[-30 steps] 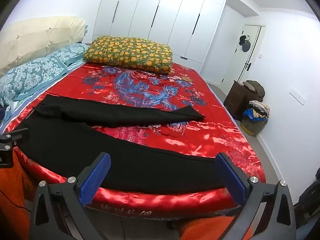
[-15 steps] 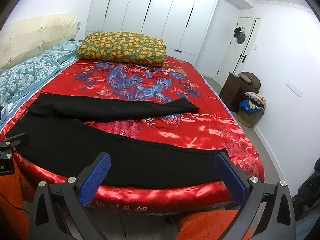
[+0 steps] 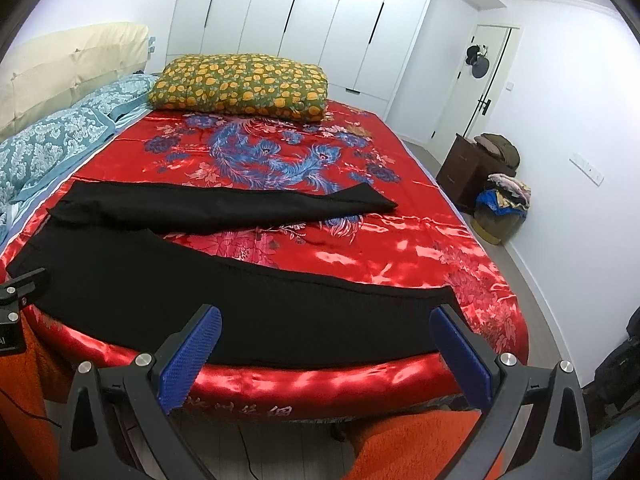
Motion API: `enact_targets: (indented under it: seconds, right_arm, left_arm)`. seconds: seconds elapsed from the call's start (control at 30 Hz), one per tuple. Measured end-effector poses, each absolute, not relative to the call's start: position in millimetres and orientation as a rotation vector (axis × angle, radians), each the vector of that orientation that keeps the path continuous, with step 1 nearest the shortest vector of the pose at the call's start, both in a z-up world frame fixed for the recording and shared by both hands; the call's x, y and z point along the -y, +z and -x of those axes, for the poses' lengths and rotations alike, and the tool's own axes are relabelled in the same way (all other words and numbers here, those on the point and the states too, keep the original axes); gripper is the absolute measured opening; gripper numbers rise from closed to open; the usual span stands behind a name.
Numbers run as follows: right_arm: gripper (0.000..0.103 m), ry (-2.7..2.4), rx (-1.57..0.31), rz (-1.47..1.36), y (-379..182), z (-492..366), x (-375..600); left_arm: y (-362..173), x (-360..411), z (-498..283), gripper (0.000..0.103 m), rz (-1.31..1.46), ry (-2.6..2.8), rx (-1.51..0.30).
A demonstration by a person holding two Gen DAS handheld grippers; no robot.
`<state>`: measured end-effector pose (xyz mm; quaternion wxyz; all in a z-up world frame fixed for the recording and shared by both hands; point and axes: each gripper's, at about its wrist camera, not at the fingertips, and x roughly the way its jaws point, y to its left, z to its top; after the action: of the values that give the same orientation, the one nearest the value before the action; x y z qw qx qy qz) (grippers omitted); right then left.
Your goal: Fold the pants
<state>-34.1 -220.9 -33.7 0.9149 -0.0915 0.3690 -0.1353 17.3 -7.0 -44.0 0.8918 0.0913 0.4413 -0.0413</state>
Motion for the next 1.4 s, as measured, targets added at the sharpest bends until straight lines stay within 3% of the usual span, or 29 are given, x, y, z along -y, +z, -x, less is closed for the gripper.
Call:
enact_targets:
  seconds: [0.37,0.6,0.77,0.93,1.03,1.13,1.27,1.4]
  right_arm:
    - [0.103,-0.175,-0.712,0.159,-33.5,34.2,216.3]
    - [0.103,-0.016,-0.549,0.117,-23.4,17.7,228.3]
    - [0.102,0.086,-0.876,-0.058,-93.4,-63.7,285.2]
    - [0.102,-0.022,-0.806,-0.166,-116.2,-139.2,393.5]
    - [0.101,-0.036,-0.885,-0.27,-139.9,-209.5,472.2]
    - [0.095,-0.058,-0.977,-0.574,-176.3,-274.4,552.1]
    - [0.088,-0.079,-0.96,-0.638,-190.4,-337.7,592.2]
    - [0.088,-0.068,-0.919,-0.955,-219.2,-372.0,610.4]
  left_arm:
    - [-54.7,11.1,-29.5,0.103,-0.194,-0.099,-0.895]
    - [-65.7,12.8,-58.8,0.103,-0.18,-0.099,-0.92]
    - [-72.4,11.3,-89.0,0.102,-0.163,-0.058,-0.904]
    - [-89.3,-1.5,-120.0,0.102,-0.126,0.022,-0.905]
    - [-109.5,-8.2,-140.8,0.102,-0.099,0.038,-0.953]
    - [-127.7,-11.7,-153.1,0.102,-0.081,0.057,-0.99]
    - [-148.4,-6.4,-162.7,0.102,-0.119,0.078,-1.032]
    - [-166.9,1.2,-169.3,0.102,-0.147,0.092,-1.074]
